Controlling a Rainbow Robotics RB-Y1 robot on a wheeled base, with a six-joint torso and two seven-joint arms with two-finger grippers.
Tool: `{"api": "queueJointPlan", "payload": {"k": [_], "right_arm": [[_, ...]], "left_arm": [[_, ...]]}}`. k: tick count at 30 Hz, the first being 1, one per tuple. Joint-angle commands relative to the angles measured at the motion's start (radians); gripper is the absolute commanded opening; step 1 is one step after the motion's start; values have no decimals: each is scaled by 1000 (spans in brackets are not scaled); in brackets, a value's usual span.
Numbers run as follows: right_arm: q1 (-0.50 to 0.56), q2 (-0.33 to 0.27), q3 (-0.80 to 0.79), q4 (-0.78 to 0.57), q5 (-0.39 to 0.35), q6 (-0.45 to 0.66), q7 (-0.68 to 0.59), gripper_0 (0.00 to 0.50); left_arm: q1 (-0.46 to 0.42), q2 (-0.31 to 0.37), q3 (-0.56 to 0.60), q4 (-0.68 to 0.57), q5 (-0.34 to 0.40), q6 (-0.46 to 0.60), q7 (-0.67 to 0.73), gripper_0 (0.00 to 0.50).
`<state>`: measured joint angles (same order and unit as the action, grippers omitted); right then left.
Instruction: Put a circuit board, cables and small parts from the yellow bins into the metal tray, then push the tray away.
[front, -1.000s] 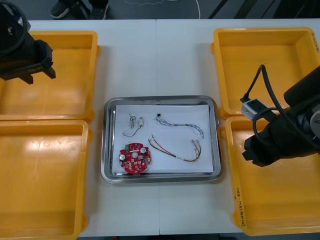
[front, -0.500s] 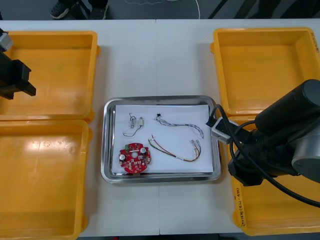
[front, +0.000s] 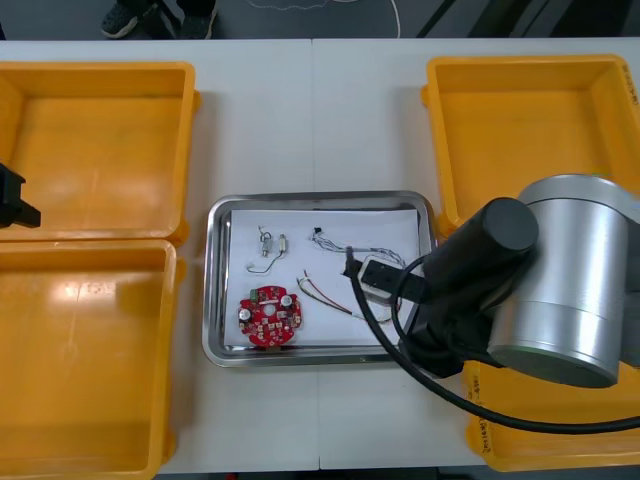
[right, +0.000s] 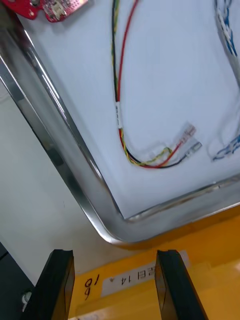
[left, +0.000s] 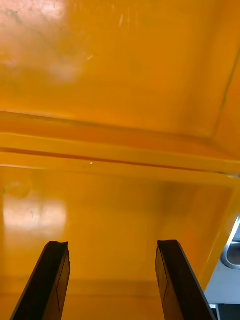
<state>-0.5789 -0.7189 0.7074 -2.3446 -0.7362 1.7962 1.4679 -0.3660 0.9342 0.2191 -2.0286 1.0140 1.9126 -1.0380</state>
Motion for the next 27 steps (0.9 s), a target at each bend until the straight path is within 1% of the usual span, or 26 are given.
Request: {"api": "queueJointPlan", "payload": {"k": [1,5,10,14,18,24,27], "right_arm": [[-79,62,84,48,24,-32,46,468],[-111,98,135,103,47,-66,63,467],[-141,134,182,156,61,-92,86,469],[-170,165,218,186,70,-93,114,469],[-185,187,245,206,95,-100,181,468],[-194,220,259,263,90,-138,273,468],[-200,231,274,281,92,-156,285,467]], "left_arm": [[85,49,72,-78,11,7,-97,500],[128,49,102,-107,17,7,-111,500],[167,49,128,-114,31,7,-137,500],[206,49,155,-119,40,7,-200,500],[223,49,160,-121,47,7,-211,500],[240,49,160,-124,51,7,-225,500],[243,49,160,-124,51,7,-226,500]]}}
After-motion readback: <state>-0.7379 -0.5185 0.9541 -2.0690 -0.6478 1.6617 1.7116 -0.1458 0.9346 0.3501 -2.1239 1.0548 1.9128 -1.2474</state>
